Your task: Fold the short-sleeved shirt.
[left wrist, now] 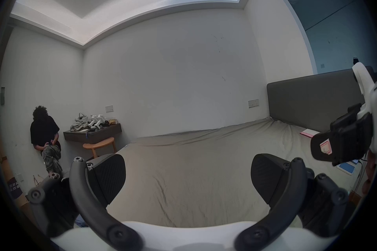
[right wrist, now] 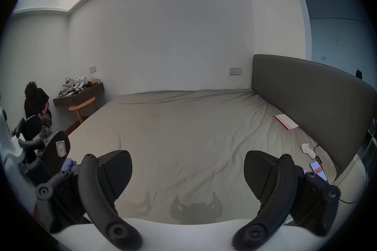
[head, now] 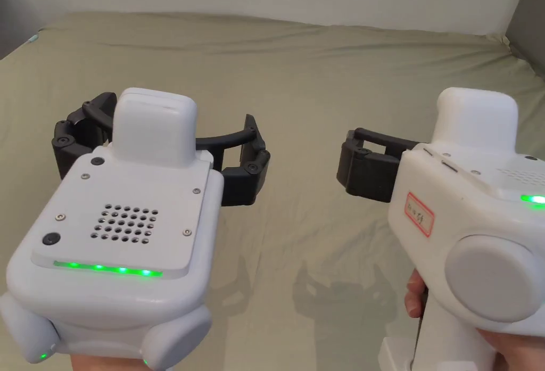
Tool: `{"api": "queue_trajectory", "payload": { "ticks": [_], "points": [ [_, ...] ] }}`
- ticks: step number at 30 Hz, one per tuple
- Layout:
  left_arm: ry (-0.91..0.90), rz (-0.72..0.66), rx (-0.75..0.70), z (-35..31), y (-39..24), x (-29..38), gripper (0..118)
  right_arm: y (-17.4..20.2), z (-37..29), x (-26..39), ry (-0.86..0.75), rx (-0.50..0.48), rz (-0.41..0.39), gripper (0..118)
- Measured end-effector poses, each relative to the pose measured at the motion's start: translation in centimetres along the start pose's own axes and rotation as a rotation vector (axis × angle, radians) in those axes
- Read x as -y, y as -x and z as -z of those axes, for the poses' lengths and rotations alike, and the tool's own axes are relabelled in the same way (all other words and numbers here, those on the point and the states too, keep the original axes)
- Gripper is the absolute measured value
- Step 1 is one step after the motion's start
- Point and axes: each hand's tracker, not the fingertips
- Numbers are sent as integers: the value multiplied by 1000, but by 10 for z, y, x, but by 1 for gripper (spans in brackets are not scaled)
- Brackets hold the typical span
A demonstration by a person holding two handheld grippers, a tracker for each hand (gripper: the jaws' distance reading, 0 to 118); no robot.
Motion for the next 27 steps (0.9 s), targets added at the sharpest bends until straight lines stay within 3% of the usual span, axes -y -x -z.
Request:
{"api": "queue_trajectory", "payload": {
  "ticks": [4,16,27],
  "points": [
    [-3,0,-8,0,0,0,118,4,-5,-3,-34,53,-30,113],
    [-9,15,-4,1,-3,-2,118,5,3,-1,23,68,-17,113],
    [-8,15,-13,0,0,-1,118,-2,3,-2,11,-6,15,113]
  ]
}}
